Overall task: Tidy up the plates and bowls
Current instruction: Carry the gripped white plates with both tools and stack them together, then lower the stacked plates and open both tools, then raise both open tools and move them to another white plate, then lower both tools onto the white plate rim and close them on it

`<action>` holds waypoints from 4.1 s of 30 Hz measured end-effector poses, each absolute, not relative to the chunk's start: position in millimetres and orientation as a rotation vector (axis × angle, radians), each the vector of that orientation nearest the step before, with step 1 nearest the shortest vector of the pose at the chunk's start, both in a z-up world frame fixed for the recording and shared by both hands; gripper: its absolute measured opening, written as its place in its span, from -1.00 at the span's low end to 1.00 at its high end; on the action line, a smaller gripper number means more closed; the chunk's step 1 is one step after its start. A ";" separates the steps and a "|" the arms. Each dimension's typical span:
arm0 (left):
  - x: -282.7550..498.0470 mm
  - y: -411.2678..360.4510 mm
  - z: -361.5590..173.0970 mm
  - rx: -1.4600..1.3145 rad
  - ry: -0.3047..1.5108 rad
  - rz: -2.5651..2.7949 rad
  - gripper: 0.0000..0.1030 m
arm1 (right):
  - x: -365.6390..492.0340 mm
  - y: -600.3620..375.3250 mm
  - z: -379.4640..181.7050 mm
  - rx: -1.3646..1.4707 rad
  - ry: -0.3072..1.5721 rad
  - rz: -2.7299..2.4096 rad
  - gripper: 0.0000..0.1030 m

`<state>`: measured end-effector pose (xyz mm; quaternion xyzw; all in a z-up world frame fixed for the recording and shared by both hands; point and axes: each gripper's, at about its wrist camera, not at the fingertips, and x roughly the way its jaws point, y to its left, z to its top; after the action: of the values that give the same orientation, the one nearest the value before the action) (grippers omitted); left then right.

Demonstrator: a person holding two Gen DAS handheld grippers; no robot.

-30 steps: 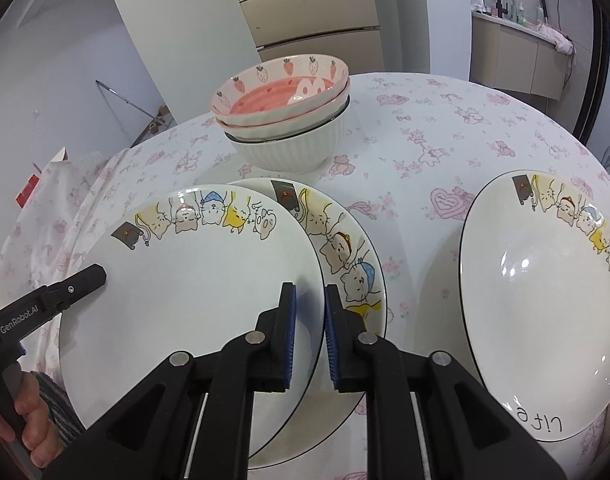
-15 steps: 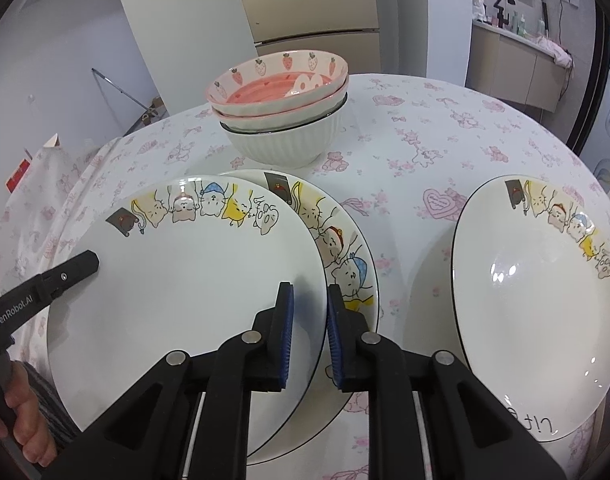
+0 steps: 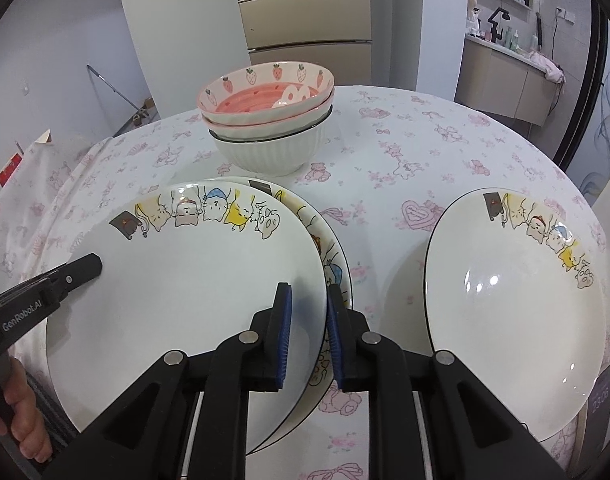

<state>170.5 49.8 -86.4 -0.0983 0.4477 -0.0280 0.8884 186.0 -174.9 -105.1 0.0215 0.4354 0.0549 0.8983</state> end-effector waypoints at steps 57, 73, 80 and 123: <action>107.5 27.7 -3.5 -0.103 0.375 -0.131 0.67 | 156.5 -172.3 -54.9 -0.041 0.543 -0.030 0.49; 19.4 -20.9 80.0 -0.094 0.034 -0.239 1.00 | 64.3 -238.6 37.7 -0.023 0.188 -0.099 0.99; 16.1 -61.6 101.2 -0.070 0.066 -0.305 1.00 | 45.0 -276.0 47.9 -0.001 0.147 -0.154 0.99; 158.2 -203.2 -76.1 -0.108 0.914 -0.299 -0.36 | 160.8 -442.4 -128.9 0.644 0.839 -0.066 -0.36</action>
<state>158.2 -203.2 -76.1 -0.0517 0.4394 -0.1437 0.8852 160.8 -442.4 -128.9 0.3072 0.4000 -0.0315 0.8629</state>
